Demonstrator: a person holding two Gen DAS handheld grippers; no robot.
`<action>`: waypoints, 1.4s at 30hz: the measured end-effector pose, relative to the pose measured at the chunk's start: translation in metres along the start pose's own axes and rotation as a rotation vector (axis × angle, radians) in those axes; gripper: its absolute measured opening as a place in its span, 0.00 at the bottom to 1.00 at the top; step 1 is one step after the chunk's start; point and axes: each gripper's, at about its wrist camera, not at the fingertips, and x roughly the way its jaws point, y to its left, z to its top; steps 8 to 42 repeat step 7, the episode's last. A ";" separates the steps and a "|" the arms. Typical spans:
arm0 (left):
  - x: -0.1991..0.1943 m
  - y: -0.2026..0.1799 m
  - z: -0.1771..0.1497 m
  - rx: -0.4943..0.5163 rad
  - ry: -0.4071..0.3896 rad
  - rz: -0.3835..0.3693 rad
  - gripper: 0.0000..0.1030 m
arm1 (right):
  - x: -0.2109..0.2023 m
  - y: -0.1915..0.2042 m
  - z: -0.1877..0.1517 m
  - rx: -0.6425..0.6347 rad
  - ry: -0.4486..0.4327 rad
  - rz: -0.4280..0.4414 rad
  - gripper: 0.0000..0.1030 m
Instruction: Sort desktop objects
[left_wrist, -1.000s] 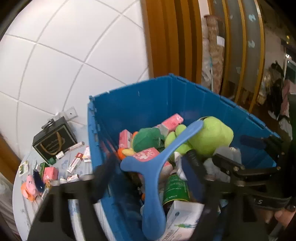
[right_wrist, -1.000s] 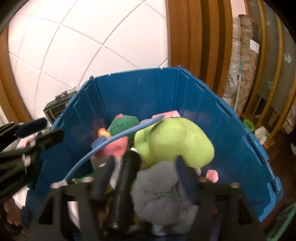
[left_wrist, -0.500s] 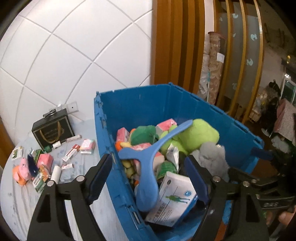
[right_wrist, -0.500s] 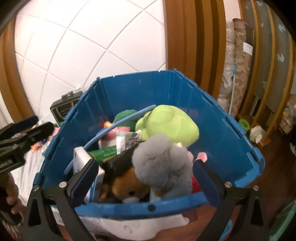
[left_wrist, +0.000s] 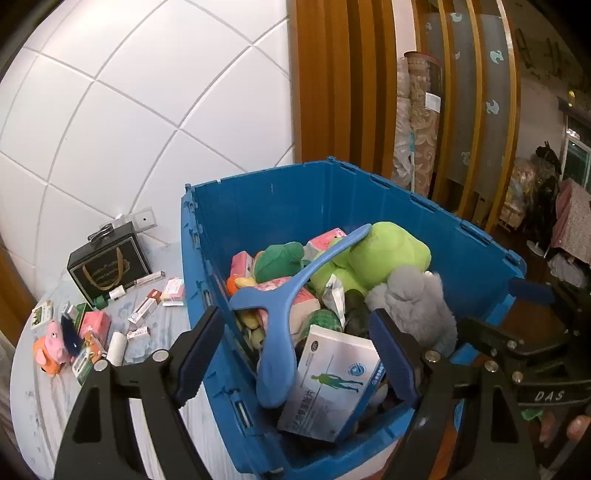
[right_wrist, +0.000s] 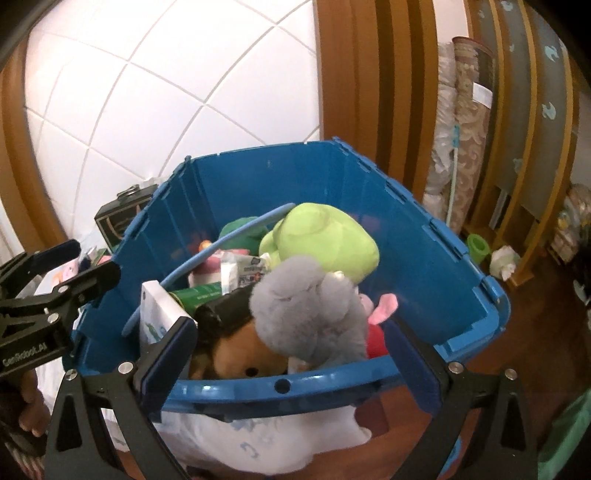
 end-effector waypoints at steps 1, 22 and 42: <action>-0.001 0.000 -0.001 -0.002 -0.001 0.003 0.78 | 0.000 -0.001 0.000 0.003 -0.001 0.001 1.00; -0.006 -0.003 -0.006 0.005 -0.016 -0.007 0.78 | -0.001 -0.003 -0.001 0.011 0.003 -0.006 1.00; -0.006 -0.003 -0.006 0.005 -0.016 -0.007 0.78 | -0.001 -0.003 -0.001 0.011 0.003 -0.006 1.00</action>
